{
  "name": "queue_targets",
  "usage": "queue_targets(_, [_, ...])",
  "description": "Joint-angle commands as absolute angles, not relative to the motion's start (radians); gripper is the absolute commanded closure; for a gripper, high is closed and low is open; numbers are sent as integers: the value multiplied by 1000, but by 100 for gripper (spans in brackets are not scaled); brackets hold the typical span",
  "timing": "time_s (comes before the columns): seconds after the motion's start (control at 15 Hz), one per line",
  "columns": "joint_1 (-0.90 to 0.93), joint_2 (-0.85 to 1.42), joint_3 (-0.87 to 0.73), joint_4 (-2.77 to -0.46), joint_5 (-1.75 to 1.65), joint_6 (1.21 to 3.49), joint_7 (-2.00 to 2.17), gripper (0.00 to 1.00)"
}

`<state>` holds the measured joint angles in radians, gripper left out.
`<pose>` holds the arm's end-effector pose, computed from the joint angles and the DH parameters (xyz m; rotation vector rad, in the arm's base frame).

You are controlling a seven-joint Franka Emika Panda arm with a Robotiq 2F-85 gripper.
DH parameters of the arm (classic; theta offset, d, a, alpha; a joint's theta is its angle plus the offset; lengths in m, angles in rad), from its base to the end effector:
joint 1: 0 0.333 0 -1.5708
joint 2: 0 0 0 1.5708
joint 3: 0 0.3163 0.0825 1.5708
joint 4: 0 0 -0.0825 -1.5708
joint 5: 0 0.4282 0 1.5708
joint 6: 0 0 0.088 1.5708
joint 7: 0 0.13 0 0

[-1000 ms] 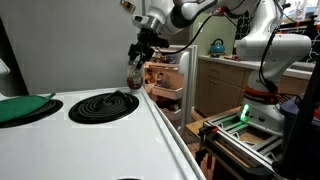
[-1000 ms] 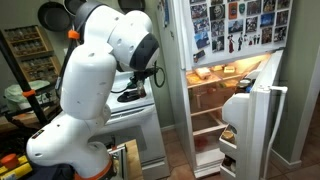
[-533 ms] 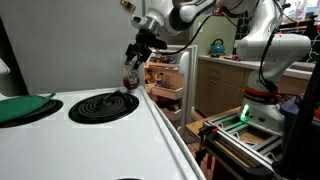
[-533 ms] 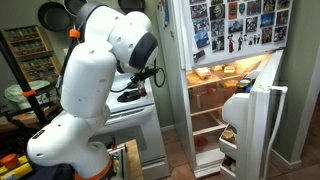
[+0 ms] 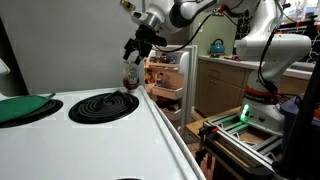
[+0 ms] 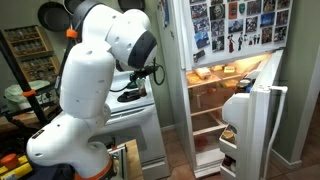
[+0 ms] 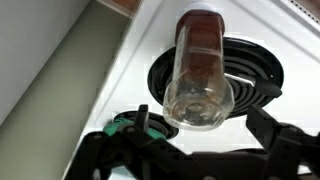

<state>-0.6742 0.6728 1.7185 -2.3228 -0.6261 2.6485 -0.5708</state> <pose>0.2901 0.4937 0.3812 -1.4892 -2.2561 -0.6672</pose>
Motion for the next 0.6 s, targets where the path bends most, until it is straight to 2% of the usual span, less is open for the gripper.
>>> queue_targets(0.0, [-821, 640, 1850, -2367, -636, 2632, -553, 0])
queue_targets(0.47, [-1175, 677, 2157, -2459, -771, 2391, -296, 0])
queue_targets(0.53, [-1053, 697, 2059, -2410, -747, 2421, -369, 0])
